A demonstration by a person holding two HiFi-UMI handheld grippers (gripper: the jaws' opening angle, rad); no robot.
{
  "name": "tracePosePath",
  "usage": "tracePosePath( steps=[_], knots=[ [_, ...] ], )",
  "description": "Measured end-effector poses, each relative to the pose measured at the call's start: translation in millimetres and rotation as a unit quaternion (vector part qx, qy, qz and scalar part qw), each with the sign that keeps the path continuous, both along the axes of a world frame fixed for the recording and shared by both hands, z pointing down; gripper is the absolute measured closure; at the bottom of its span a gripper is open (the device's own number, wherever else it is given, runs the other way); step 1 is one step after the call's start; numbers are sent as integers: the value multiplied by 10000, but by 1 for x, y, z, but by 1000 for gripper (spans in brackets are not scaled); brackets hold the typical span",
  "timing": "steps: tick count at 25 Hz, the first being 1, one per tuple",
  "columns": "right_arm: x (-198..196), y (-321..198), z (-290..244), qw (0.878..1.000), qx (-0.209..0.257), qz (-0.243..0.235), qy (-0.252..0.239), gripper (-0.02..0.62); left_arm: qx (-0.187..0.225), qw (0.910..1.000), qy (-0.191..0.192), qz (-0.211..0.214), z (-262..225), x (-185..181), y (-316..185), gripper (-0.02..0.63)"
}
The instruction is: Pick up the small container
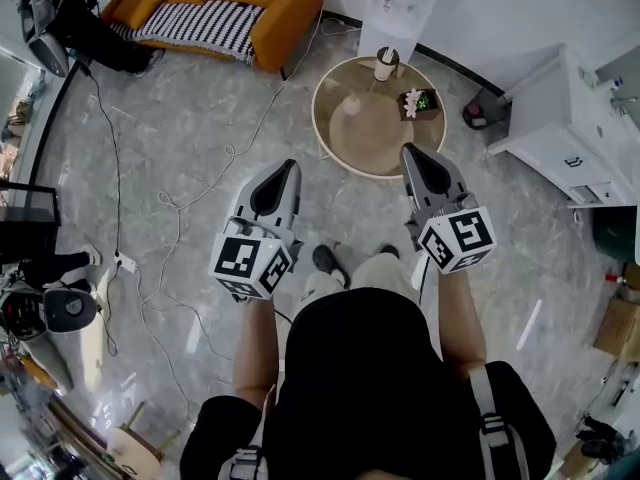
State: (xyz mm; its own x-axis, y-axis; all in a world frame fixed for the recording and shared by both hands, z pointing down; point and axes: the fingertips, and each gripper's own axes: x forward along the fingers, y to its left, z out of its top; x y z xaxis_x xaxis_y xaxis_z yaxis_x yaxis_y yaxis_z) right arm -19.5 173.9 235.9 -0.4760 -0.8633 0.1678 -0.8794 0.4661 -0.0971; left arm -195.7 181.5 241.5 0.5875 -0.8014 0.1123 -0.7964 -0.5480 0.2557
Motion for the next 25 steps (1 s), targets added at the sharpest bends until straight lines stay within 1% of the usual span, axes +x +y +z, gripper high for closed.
tracePosePath(
  steps=[3,6,10,13,18,22,25],
  knots=[
    [0,1,10,9998,-128,147,58,592,-136,9998,42,121,11,0,-8,588],
    [8,-5,20,9993,-236,269,89,592,-258,9993,-1,258,24,11,-18,588],
    [19,-28,30,9989,-294,346,69,592,-246,9985,-165,454,29,25,-34,588],
    [18,-53,37,9991,-287,326,-8,592,-172,9980,-356,496,28,25,-50,588],
    [19,-108,30,9995,-176,243,-120,592,-48,9984,-414,377,9,21,-98,588],
    [19,-157,15,9997,34,129,-195,592,160,9982,-481,327,-8,29,-141,588],
    [28,-190,7,9997,112,74,-196,592,221,9979,-502,339,-14,42,-170,588]
  ],
)
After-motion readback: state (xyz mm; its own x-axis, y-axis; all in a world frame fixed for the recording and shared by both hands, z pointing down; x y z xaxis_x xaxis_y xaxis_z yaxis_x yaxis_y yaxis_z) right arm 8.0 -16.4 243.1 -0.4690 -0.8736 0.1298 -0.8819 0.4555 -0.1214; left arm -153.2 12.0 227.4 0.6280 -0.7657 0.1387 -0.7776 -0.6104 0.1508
